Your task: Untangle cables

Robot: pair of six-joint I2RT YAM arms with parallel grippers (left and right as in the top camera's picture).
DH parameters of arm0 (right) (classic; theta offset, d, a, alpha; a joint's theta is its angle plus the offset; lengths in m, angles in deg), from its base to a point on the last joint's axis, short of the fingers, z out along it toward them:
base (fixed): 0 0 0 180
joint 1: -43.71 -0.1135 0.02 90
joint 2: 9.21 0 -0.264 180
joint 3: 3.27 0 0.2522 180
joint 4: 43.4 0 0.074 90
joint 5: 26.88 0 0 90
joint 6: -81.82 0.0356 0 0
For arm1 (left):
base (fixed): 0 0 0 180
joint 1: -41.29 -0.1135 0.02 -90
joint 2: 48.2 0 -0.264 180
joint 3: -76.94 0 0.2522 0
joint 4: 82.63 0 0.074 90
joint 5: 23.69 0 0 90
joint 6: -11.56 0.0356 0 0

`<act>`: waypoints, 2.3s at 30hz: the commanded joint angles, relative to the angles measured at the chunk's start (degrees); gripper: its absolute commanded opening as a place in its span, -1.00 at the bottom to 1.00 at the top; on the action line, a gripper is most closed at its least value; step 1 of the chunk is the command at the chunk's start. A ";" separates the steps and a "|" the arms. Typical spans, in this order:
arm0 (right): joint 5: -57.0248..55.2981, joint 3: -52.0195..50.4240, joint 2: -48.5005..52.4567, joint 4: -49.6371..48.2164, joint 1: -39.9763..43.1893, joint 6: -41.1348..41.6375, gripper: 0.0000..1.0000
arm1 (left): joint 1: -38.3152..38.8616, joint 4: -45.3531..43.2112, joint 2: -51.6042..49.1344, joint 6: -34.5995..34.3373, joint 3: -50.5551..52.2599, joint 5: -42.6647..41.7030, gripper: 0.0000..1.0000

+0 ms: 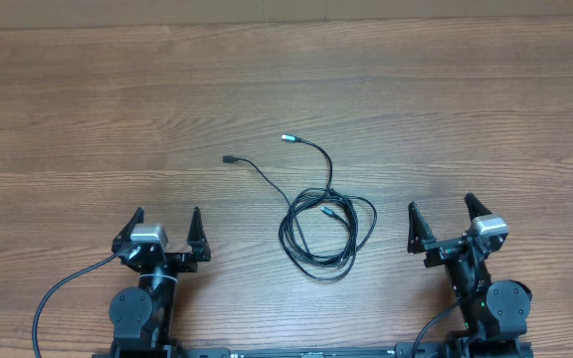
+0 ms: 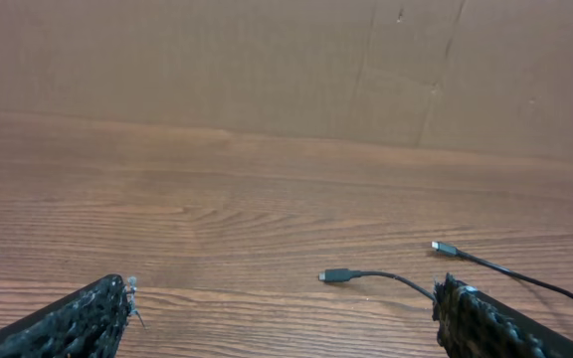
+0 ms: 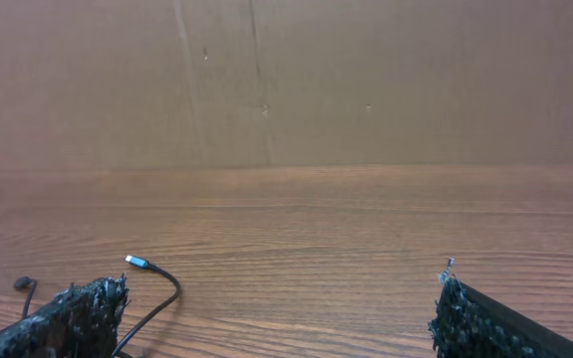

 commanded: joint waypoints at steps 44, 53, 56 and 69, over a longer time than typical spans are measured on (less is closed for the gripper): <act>0.31 -0.61 -0.57 -0.33 -0.15 -0.07 1.00 | -0.68 0.02 0.59 1.07 0.17 -0.39 0.99; 0.31 -0.61 -0.55 -0.33 -0.15 -0.07 1.00 | -0.68 0.04 0.59 1.05 0.17 -0.39 0.99; 0.31 -0.61 -0.57 -0.33 -0.15 -0.07 1.00 | -0.68 0.02 0.59 1.07 0.17 -0.39 0.99; 0.31 -0.61 -0.55 -0.33 -0.15 -0.07 1.00 | -0.68 0.02 0.59 -0.37 0.17 -0.87 0.99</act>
